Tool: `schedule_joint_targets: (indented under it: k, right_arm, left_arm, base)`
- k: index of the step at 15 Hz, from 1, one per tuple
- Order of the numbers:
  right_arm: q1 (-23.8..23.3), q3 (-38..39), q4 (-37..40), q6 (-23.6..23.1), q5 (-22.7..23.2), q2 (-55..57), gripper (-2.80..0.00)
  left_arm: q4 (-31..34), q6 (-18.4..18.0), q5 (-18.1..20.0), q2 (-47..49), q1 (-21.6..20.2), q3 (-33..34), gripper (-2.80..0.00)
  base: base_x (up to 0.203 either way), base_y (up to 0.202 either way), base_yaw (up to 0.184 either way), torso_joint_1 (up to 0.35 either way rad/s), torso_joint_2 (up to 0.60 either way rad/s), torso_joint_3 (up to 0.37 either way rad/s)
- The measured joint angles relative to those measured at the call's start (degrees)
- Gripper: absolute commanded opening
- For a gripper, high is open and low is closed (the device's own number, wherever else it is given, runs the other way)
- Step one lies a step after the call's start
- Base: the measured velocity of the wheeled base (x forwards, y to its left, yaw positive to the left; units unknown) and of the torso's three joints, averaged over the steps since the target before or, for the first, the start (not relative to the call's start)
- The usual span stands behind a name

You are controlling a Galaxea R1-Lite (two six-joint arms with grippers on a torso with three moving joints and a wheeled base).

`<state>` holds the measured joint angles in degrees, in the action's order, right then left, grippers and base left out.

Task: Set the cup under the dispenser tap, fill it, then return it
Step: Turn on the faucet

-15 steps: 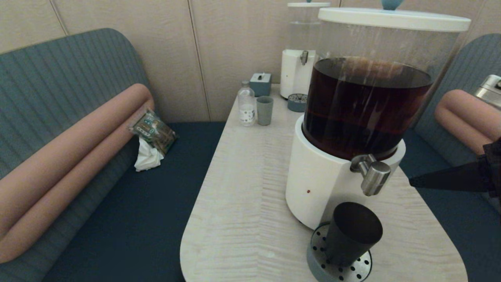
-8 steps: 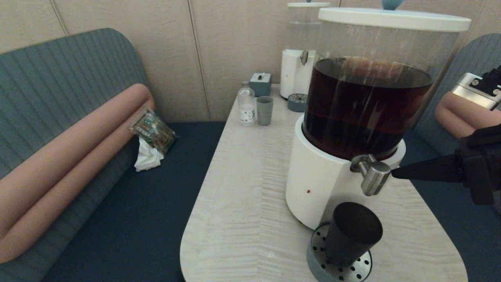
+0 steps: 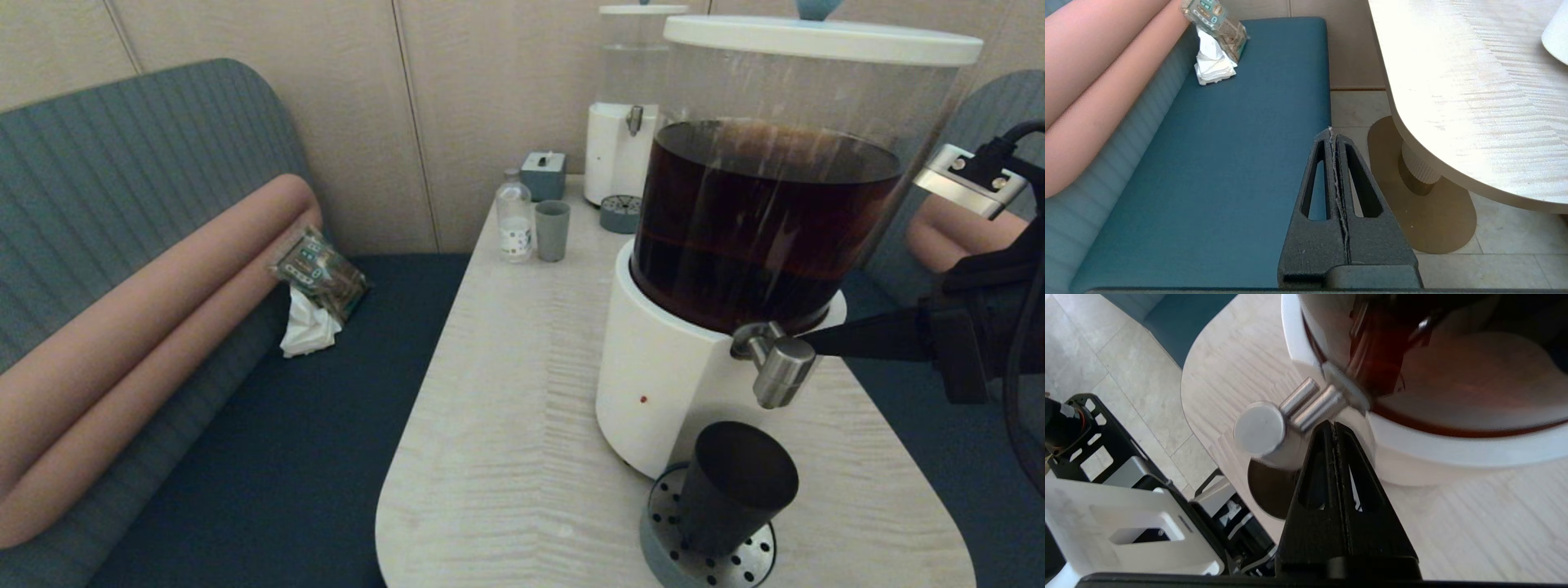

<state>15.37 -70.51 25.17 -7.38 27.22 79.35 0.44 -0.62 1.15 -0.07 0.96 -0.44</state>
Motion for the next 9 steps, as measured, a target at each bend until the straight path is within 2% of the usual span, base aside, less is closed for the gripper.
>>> schedule_joint_targets:
  k: [9]
  right_arm:
    - [0.7, 0.0, -2.4, 0.2, 0.4, 1.4, -2.8]
  left_arm:
    - [0.0, 0.0, 0.0, 0.0, 0.0, 0.0, -2.8]
  base:
    - [0.0, 0.0, 0.0, 0.0, 0.0, 0.0]
